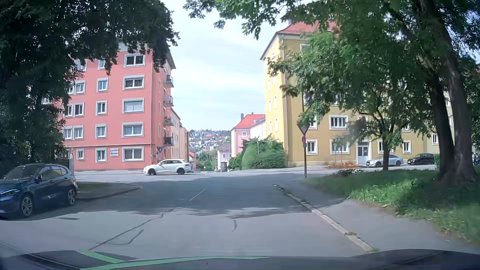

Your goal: Follow the waypoints while adhering to traffic rules and regulations

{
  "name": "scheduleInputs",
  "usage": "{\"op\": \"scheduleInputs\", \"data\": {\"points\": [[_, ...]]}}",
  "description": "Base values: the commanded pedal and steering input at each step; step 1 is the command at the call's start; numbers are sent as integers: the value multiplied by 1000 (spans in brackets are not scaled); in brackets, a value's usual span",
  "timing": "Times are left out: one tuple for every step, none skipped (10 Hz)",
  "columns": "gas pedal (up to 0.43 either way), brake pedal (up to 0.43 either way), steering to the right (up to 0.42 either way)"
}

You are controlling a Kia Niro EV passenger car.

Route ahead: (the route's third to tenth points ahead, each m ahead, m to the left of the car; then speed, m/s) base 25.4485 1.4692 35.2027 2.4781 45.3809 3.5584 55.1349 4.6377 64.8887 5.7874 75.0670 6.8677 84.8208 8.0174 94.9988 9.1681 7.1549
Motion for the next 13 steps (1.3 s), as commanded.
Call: {"op": "scheduleInputs", "data": {"points": [[0, 165, -9], [0, 171, -9], [0, 177, -9], [0, 189, -9], [0, 195, -9], [0, 201, -9], [0, 207, -9], [0, 207, -9], [0, 207, -10], [0, 213, -11], [0, 226, -12], [0, 232, -13], [0, 232, -15]]}}
